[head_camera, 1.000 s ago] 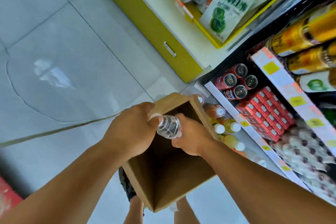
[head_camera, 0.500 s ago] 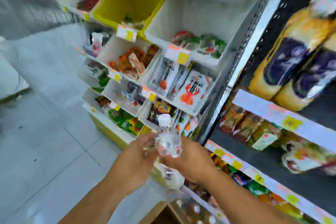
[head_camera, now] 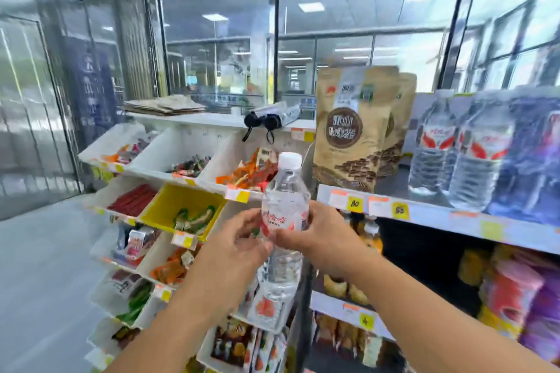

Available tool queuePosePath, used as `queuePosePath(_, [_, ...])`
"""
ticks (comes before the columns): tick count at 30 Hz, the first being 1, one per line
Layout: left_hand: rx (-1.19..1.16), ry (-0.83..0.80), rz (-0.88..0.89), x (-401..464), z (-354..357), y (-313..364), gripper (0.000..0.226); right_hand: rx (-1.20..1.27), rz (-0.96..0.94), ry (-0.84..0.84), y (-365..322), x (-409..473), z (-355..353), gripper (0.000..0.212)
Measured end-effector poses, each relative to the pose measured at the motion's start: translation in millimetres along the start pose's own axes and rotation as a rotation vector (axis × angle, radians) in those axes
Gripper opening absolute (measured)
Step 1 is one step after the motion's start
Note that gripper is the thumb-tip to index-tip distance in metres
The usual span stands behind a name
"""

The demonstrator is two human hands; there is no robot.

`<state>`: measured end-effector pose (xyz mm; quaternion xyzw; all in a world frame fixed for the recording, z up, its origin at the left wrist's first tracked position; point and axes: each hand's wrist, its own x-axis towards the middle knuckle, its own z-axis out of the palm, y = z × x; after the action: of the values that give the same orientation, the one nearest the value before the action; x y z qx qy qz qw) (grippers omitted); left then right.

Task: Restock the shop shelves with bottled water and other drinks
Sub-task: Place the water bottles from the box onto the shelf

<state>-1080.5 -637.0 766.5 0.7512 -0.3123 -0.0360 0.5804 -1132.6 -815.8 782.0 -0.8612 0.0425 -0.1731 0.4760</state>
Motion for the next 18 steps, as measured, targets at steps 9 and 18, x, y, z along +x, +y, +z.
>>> queuePosePath(9, [0.128,-0.122,0.048,13.1,32.3,61.3,0.074,0.025,-0.091,0.019,-41.9,-12.2,-71.6,0.027])
queuePosePath(18, [0.208,0.060,0.145,53.0,123.9,122.2,0.054,-0.144,-0.077,0.064,-44.0,-3.0,-179.8,0.063])
